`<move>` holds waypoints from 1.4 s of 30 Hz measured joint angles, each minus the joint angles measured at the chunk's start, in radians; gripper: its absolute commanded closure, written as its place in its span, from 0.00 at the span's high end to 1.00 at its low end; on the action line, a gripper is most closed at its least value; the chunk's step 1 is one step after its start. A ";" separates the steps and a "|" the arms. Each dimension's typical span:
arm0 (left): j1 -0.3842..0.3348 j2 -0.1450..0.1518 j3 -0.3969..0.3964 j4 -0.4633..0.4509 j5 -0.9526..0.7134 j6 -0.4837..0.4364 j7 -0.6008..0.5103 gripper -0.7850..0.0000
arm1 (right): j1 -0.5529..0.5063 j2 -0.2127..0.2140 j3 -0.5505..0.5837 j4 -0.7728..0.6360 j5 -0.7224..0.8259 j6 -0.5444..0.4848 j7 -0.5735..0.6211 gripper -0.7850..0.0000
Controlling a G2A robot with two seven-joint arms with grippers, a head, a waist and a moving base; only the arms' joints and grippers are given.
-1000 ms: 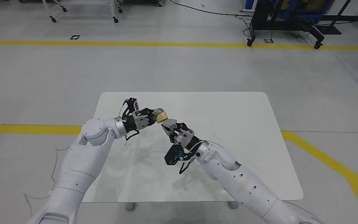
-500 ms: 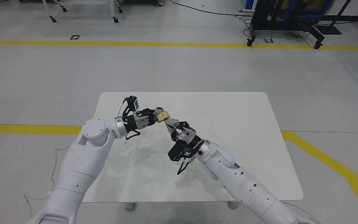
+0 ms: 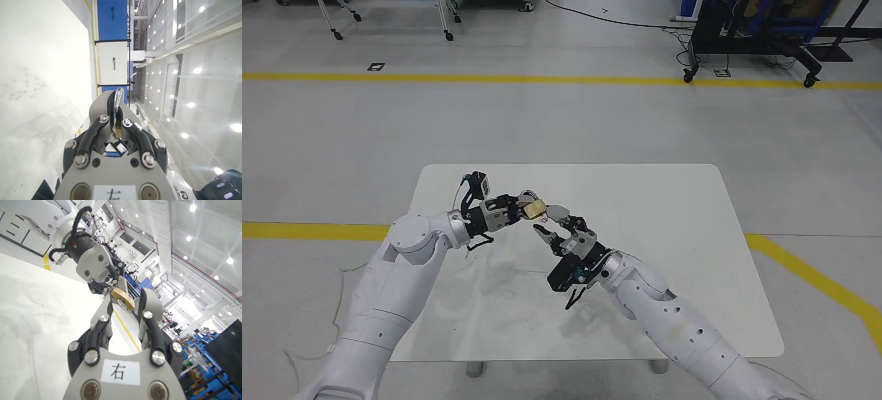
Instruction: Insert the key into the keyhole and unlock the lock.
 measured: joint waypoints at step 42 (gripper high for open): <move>-0.130 -0.093 0.328 0.080 0.411 0.335 0.303 1.00 | -0.245 0.081 0.280 -0.212 -0.119 0.028 0.052 1.00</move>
